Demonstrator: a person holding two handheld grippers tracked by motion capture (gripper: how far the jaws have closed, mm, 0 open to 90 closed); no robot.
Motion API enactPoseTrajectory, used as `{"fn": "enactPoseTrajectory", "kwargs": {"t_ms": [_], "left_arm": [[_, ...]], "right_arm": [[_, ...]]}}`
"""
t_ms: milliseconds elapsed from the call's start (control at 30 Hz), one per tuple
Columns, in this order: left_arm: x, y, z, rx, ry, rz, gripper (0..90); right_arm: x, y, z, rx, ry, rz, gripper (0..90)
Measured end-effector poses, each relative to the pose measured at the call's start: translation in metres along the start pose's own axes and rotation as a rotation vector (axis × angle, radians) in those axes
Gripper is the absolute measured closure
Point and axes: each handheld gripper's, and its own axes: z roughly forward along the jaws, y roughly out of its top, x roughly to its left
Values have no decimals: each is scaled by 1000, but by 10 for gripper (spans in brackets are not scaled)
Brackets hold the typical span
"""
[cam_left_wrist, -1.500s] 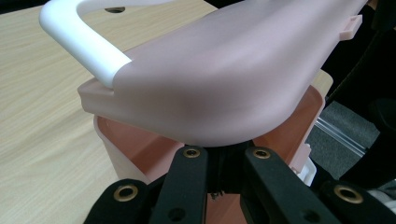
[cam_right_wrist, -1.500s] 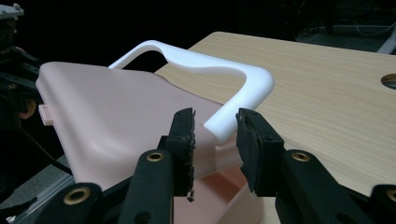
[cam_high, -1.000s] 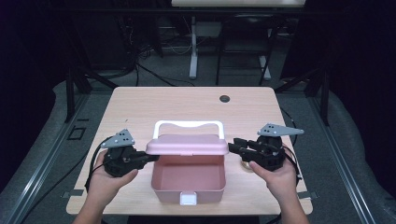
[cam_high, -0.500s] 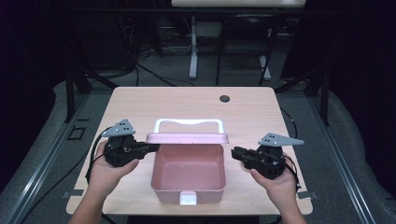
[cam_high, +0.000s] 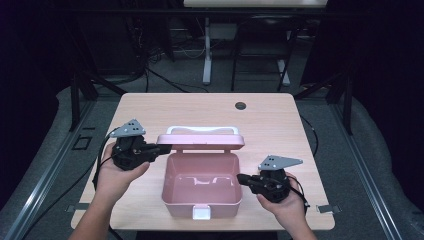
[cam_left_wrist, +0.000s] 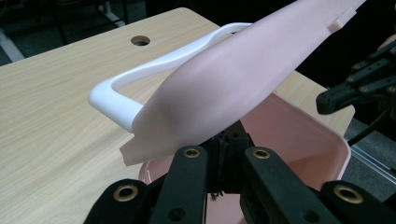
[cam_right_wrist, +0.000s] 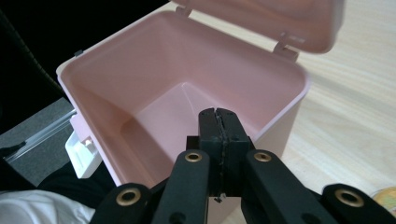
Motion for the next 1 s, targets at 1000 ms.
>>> {"fn": "enactPoseTrajectory", "kwargs": {"t_ms": [1000], "left_arm": [[20,14,9,-21,34,-22,897]], "right_arm": [[15,-19,32,93,68,-44,900]]}}
